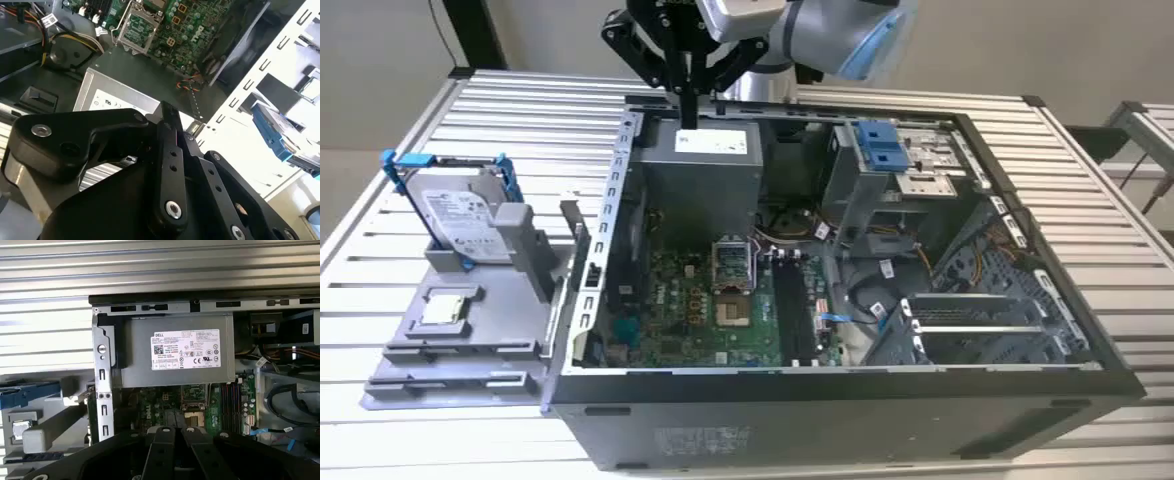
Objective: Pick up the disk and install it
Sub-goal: 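Reach for the disk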
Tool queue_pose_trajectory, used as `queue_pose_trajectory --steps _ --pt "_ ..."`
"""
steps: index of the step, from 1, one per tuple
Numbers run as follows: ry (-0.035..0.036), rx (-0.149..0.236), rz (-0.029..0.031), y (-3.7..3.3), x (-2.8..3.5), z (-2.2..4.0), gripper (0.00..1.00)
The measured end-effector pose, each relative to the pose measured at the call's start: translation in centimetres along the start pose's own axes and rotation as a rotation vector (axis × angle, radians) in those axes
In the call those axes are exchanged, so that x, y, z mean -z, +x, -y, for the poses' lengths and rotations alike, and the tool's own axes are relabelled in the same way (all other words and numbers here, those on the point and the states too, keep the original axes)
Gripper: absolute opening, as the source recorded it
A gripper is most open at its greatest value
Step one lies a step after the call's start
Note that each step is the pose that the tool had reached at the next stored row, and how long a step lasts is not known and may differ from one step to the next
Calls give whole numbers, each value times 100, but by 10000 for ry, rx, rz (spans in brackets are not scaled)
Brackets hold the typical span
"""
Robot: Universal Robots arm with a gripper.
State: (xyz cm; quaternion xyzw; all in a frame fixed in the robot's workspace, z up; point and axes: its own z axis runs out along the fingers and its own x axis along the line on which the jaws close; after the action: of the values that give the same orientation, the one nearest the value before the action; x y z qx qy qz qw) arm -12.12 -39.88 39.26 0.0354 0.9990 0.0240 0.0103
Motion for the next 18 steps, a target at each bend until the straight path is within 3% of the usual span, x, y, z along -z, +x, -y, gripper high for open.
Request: queue_pose_trajectory --steps 18 --pt "-1 -1 1 0 11 -1 0"
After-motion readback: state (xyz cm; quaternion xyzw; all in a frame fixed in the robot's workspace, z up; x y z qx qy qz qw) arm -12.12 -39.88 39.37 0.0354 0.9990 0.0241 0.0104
